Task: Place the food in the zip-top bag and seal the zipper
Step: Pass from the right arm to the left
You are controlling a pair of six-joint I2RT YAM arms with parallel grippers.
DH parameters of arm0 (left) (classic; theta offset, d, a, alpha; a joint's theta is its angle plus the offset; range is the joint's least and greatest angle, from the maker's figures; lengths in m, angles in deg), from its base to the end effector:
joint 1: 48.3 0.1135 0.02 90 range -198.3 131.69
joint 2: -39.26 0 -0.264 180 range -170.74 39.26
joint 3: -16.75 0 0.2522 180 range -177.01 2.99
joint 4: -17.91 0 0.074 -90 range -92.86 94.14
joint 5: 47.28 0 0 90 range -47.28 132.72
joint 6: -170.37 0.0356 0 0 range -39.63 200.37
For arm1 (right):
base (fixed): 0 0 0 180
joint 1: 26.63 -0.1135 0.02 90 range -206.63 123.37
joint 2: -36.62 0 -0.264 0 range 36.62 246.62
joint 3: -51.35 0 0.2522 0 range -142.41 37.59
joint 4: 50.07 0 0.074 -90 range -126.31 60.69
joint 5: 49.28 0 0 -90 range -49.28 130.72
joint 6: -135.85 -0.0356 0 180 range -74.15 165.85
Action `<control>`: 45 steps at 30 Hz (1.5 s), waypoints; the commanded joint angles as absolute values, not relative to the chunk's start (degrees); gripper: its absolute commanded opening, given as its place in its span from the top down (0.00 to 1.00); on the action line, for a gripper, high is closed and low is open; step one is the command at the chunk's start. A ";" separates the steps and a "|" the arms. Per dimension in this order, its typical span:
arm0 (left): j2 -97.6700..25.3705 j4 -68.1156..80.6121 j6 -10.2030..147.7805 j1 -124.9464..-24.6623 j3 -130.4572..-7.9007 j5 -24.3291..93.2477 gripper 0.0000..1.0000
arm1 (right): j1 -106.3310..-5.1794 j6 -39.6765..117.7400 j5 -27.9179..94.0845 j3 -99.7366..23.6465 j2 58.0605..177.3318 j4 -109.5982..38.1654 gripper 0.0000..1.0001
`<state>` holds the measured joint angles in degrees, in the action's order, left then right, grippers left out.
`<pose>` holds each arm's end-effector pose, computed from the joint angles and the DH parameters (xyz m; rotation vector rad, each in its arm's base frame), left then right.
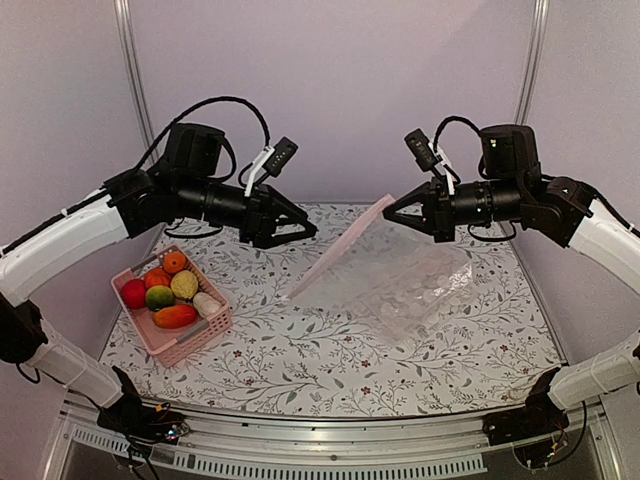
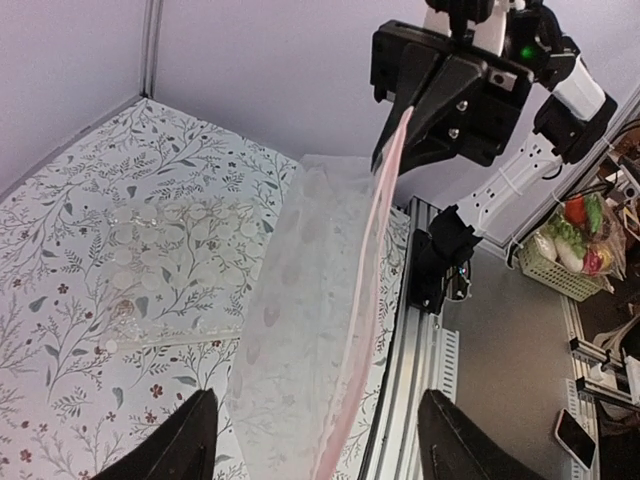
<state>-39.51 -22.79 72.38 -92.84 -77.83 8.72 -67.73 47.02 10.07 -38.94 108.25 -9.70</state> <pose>0.2035 -0.2282 0.3976 1.0405 1.8526 -1.1609 0.1938 0.1931 0.4060 -1.0613 1.7209 0.9723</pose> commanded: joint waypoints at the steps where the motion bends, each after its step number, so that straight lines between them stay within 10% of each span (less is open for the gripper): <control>1: -42.30 -23.64 72.35 -94.42 -76.35 9.33 0.35 | -67.70 47.31 7.54 -40.22 108.53 -8.37 1.00; 45: -47.93 -26.26 75.35 -97.26 -75.90 7.61 0.74 | -67.76 46.99 6.45 -42.13 111.58 -7.57 1.00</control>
<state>-46.96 -24.98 74.72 -96.40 -76.56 7.45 -67.75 46.99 7.25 -40.58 110.96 -8.04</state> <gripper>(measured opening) 0.279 0.004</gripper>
